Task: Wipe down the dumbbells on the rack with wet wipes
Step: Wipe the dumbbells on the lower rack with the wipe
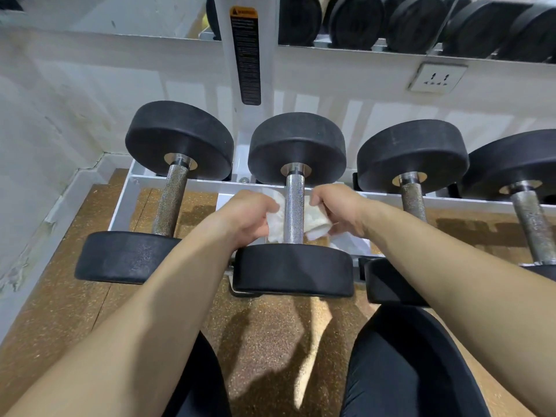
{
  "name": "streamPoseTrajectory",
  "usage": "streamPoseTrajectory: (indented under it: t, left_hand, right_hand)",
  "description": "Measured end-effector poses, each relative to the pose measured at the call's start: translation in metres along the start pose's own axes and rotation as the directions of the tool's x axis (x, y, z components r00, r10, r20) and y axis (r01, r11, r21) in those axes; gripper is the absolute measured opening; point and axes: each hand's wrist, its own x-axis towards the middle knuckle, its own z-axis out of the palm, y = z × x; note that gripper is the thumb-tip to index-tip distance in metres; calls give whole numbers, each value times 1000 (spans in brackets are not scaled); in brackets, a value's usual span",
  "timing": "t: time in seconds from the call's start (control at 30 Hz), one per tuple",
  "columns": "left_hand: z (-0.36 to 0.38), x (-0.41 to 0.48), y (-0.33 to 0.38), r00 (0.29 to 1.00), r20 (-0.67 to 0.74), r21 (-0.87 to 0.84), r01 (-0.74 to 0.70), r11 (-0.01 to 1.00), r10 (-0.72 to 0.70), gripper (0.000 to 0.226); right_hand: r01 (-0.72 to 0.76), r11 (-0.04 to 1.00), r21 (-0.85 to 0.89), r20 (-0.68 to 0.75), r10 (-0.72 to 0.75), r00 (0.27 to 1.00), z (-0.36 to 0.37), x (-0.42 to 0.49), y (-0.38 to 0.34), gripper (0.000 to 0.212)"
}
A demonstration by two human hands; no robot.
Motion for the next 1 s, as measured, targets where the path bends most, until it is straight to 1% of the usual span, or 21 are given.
streamPoseTrajectory:
  t: [0.03, 0.1, 0.17, 0.23, 0.27, 0.33, 0.37, 0.4, 0.47, 0.5, 0.53, 0.57, 0.63, 0.67, 0.77, 0.83, 0.9, 0.93, 0.97, 1.0]
  left_hand:
    - [-1, 1, -1, 998, -50, 83, -24, 996, 28, 13]
    - [-5, 4, -2, 994, -79, 237, -53, 970, 73, 8]
    - [-6, 4, 0, 987, -119, 410, -46, 911, 104, 15]
    - [-2, 1, 5, 975, -150, 578, -47, 815, 163, 18]
    - [2, -2, 10, 964, -153, 659, -64, 750, 216, 20]
    - [8, -9, 19, 923, -123, 813, -118, 570, 366, 27]
    - [12, -15, 25, 901, -103, 859, -133, 494, 421, 28]
    - [14, -21, 29, 887, -90, 874, -148, 463, 453, 28]
    - [13, -28, 34, 882, -76, 856, -181, 484, 465, 25]
    - [11, -31, 32, 887, -73, 856, -179, 485, 456, 24]
    - [9, -33, 30, 894, -63, 871, -168, 461, 445, 25]
    - [6, -31, 26, 901, -45, 901, -149, 407, 431, 25]
    - [2, -26, 14, 933, -34, 958, -71, 277, 358, 23]
    - [2, -24, 9, 951, -43, 963, -43, 267, 307, 23]
    - [5, -24, 10, 983, 18, 929, -83, 361, 181, 23]
    - [5, -32, 23, 987, 66, 923, -117, 368, 147, 23]
    - [3, -47, 42, 981, 129, 926, -172, 337, 147, 29]
    - [3, -54, 49, 976, 165, 925, -204, 320, 144, 32]
    - [3, -58, 53, 971, 195, 913, -231, 336, 139, 33]
    - [2, -60, 53, 970, 204, 889, -241, 390, 135, 31]
  right_hand:
    - [13, 999, 30, 17, -14, 1000, -2, -5, -1, 8]
    - [53, 996, 74, 35, -56, 998, -7, -14, -1, 5]
    - [103, 983, 153, 49, -112, 993, -13, -20, 1, 7]
    - [133, 958, 256, 43, -149, 988, -17, -25, 4, 13]
    - [133, 951, 279, 26, -146, 989, -17, -27, 6, 14]
    - [112, 949, 296, -19, -111, 994, -13, -25, 9, 15]
    - [97, 947, 307, -39, -89, 995, -10, -22, 10, 16]
    - [82, 945, 318, -48, -71, 996, -6, -20, 11, 18]
    - [65, 957, 284, -40, -56, 998, 1, -15, 9, 22]
    - [67, 971, 231, -30, -62, 998, 4, -13, 7, 21]
    - [74, 982, 176, -21, -72, 997, 5, -14, 4, 20]
    - [84, 989, 125, 2, -85, 996, 4, -17, 0, 19]
    - [92, 995, 42, 100, -95, 990, -4, -24, -6, 17]
    - [97, 995, -7, 157, -95, 983, -10, -28, -7, 17]
    - [75, 989, -130, 265, -39, 964, -25, -35, -4, 20]
    - [76, 976, -204, 239, -26, 971, -24, -32, 2, 16]
    - [76, 961, -267, 176, -29, 984, -15, -29, 5, 18]
    - [66, 963, -263, 169, -22, 985, -11, -27, 6, 19]
    - [44, 971, -235, 175, -2, 985, -8, -25, 7, 19]
    - [18, 982, -187, 181, 16, 983, -7, -25, 7, 19]
